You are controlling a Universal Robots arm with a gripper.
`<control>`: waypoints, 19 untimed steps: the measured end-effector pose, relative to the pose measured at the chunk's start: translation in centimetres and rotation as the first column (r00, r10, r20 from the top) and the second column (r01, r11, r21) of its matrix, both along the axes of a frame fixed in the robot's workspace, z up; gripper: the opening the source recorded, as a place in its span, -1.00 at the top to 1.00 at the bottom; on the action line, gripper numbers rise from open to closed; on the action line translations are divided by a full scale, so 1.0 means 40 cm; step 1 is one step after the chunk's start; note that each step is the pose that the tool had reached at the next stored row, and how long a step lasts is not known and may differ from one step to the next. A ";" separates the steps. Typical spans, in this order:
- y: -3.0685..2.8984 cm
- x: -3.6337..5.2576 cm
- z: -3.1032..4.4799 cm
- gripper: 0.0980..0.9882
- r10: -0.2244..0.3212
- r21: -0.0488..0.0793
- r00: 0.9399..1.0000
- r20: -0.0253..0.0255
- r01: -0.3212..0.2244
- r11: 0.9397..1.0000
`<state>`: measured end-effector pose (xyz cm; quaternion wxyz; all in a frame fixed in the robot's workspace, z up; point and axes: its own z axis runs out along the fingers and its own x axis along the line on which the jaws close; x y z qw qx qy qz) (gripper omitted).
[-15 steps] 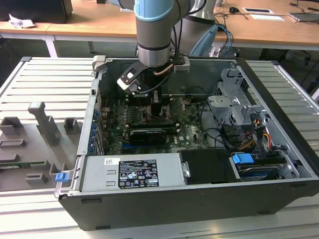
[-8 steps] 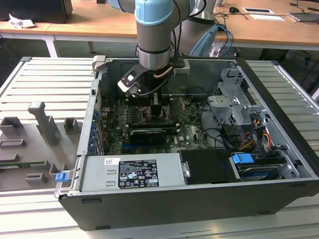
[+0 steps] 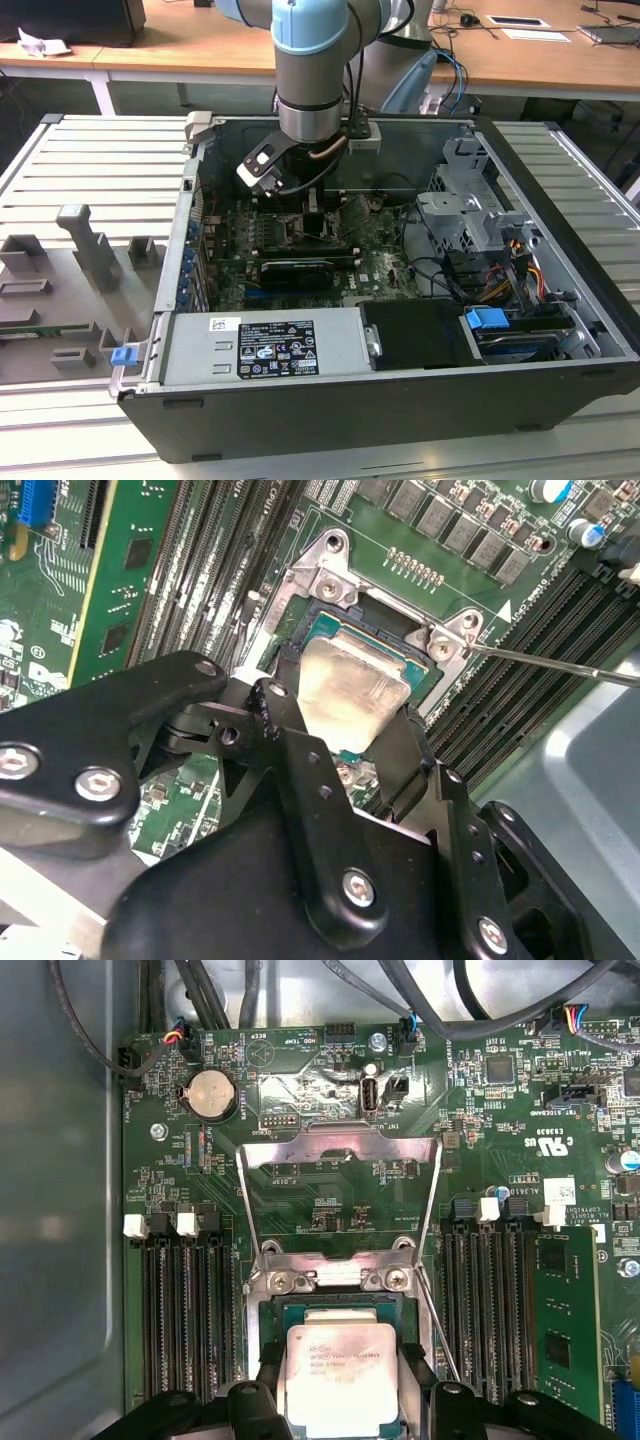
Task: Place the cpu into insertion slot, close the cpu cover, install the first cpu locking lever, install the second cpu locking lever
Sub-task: 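Place the cpu into insertion slot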
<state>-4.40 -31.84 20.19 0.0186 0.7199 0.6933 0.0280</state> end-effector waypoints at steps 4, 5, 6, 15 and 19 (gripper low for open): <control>0.000 0.000 0.000 -0.15 0.000 0.000 1.000 0.000 0.000 1.000; 0.000 0.000 0.000 -0.15 0.000 0.000 1.000 0.000 0.000 1.000; 0.000 0.000 0.000 -0.15 0.000 0.000 1.000 0.000 0.000 1.000; 0.000 0.000 0.017 -0.15 0.000 0.000 1.000 0.000 0.000 1.000; 0.000 0.001 0.041 0.18 0.000 -0.005 1.000 -0.002 0.000 1.000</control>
